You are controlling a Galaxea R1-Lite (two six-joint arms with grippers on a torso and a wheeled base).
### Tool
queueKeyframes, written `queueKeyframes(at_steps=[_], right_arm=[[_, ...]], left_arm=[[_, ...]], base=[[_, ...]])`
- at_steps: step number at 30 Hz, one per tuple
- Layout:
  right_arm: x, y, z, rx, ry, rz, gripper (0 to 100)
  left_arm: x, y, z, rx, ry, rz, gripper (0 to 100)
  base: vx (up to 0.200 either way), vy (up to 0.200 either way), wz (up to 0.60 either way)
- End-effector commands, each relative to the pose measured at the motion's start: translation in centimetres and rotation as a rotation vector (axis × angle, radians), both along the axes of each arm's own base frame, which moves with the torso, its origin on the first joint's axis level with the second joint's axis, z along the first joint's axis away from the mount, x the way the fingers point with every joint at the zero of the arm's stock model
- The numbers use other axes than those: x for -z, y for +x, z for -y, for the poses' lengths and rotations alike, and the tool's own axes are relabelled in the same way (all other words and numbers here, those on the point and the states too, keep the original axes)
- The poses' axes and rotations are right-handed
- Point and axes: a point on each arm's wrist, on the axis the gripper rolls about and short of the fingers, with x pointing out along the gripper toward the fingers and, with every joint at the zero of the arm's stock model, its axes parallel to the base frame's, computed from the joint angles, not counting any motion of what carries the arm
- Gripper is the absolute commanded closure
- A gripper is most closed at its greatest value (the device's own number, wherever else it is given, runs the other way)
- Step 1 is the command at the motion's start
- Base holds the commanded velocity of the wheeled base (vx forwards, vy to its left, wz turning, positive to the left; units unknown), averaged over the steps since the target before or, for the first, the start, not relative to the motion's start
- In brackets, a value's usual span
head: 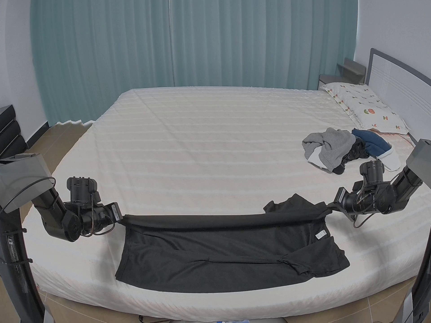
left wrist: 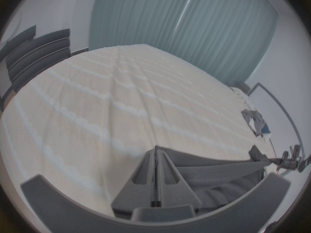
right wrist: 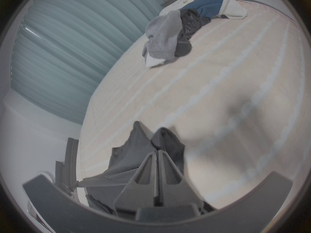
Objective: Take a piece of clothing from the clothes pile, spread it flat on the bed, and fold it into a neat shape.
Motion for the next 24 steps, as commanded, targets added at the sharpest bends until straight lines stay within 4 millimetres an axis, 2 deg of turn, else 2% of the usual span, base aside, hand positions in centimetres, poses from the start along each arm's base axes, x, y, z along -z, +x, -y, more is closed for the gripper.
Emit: queueKeyframes(at_steps=[1,6,14,15,19,20,24], right_arm=[[1.3,-2.2,-0.1,-0.052,-0.044,-0.064,100],[2.2,-3.3,-0.2,-0.101,-0.09,-0.096,100],[2.7,-3.4,-0.5,-0.112,-0.099,-0.113,100],[2.8,-3.4,-0.6,-0.114,-0.099,-0.115,100],[2.8,-3.4,-0.6,-0.115,-0.098,-0.118,100],[2.8,-3.4,-0.6,-0.115,-0.098,-0.118,0],[1.7,-3.1,-0.3,-0.09,-0.081,-0.082,0]], left_arm=[[0.9,-1.9,0.2,0.035,0.035,-0.065,100],[1.4,-2.7,0.5,0.052,0.048,-0.102,100],[1.8,-3.1,0.7,0.071,0.063,-0.13,100],[1.8,-3.1,0.8,0.074,0.063,-0.13,0],[1.8,-3.1,0.9,0.076,0.064,-0.13,0],[1.8,-3.1,0.9,0.076,0.064,-0.13,0],[1.6,-3.1,0.9,0.076,0.064,-0.121,0]], base=[[0.0,0.0,0.0],[0.0,0.0,0.0],[0.0,0.0,0.0],[0.0,0.0,0.0],[0.0,0.0,0.0],[0.0,0.0,0.0],[0.0,0.0,0.0]])
